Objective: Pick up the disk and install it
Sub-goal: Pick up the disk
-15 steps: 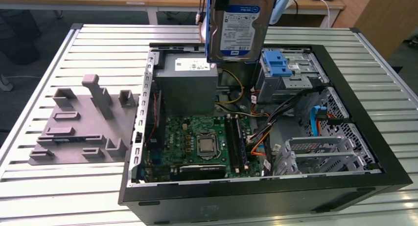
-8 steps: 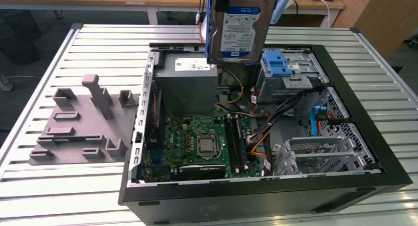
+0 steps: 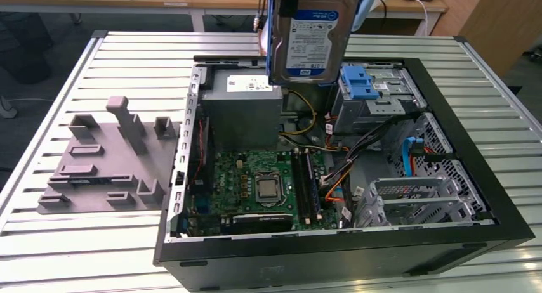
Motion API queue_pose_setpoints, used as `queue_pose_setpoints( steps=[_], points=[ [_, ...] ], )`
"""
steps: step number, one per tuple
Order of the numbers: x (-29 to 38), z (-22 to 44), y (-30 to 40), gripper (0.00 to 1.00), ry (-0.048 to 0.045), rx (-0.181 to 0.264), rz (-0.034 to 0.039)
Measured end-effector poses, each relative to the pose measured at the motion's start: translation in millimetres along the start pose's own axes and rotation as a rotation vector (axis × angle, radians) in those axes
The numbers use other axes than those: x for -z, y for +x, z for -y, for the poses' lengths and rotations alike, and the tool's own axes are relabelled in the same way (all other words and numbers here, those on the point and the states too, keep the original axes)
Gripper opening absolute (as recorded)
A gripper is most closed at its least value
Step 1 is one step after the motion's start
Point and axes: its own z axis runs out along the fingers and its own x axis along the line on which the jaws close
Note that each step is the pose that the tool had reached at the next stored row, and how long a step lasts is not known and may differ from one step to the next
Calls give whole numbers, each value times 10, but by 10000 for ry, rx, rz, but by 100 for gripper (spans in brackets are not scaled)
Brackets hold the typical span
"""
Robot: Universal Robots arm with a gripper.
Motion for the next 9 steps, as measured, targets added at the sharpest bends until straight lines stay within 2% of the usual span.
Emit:
queue_pose_setpoints(
  steps=[6,9],
  points=[
    [-4,1,16,36,-2,-52,-65],
    [-8,1,38,36,-1,-63,-72]
  ],
)
